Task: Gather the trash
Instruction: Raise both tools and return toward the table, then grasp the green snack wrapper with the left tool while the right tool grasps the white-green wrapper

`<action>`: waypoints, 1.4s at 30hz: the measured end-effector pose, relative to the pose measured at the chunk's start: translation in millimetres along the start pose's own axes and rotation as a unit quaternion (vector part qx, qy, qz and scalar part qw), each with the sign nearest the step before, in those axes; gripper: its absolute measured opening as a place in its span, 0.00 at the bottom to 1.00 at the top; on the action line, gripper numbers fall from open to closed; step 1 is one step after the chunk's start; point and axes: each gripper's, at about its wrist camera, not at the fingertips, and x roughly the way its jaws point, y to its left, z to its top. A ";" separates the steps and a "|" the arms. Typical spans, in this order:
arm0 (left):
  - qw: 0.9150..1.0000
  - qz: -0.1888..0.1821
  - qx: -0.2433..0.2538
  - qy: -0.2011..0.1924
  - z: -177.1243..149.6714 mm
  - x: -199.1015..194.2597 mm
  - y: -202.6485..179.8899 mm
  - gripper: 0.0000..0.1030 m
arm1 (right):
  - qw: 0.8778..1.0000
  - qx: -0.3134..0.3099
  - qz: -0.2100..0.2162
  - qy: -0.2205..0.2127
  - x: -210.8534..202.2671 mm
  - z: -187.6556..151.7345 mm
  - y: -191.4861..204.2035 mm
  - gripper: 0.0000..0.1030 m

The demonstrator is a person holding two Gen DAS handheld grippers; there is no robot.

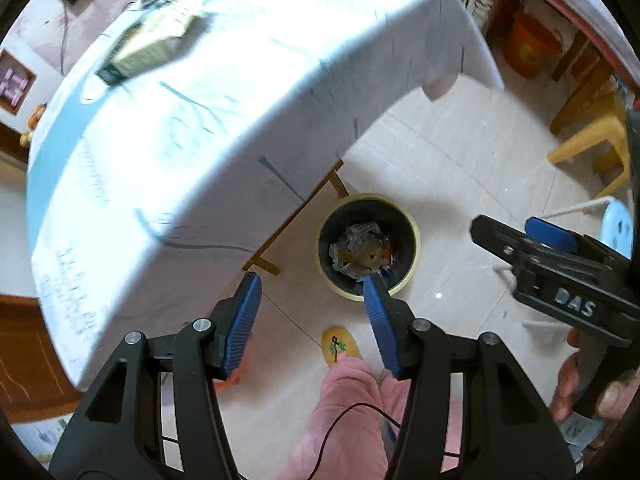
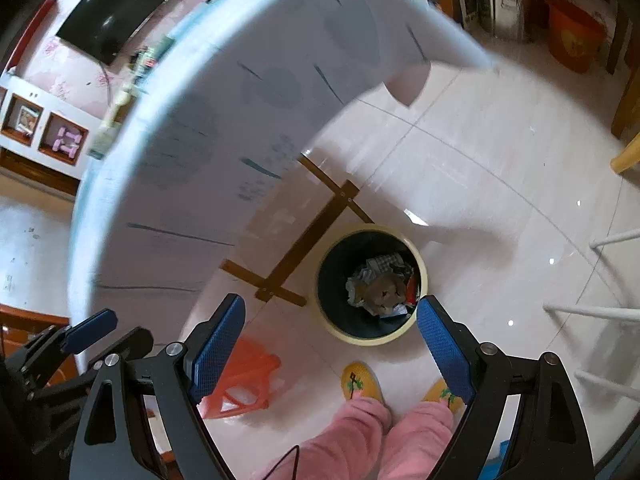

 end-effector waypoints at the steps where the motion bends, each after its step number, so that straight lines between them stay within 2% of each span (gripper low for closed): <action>1: 1.000 -0.001 -0.008 -0.003 2.0 -12.7 3.3 0.49 | 1.000 -0.008 0.000 -0.003 -15.0 2.3 5.6 0.86; 11: 0.994 0.013 -0.078 -0.073 13.6 -128.9 36.3 0.49 | 0.992 -0.106 0.016 -0.067 -162.4 37.6 69.0 0.86; 18: 0.985 0.032 -0.130 -0.107 11.8 -174.6 61.1 0.49 | 0.983 -0.154 0.039 -0.092 -213.8 59.8 100.2 0.86; 26: 0.970 0.064 -0.190 -0.138 8.4 -210.9 93.2 0.49 | 0.971 -0.209 0.067 -0.099 -223.3 81.4 134.8 0.86; 31: 0.963 0.076 -0.214 -0.146 8.9 -219.6 113.3 0.49 | 0.965 -0.231 0.080 -0.097 -219.6 101.9 156.9 0.86; 36: 0.961 0.070 -0.229 -0.141 23.3 -211.2 142.6 0.49 | 0.964 -0.237 0.079 -0.094 -201.7 129.2 180.9 0.86; 42: 0.964 0.054 -0.223 -0.138 76.2 -184.1 197.2 0.50 | 0.966 -0.232 0.063 -0.091 -162.8 183.6 220.9 0.86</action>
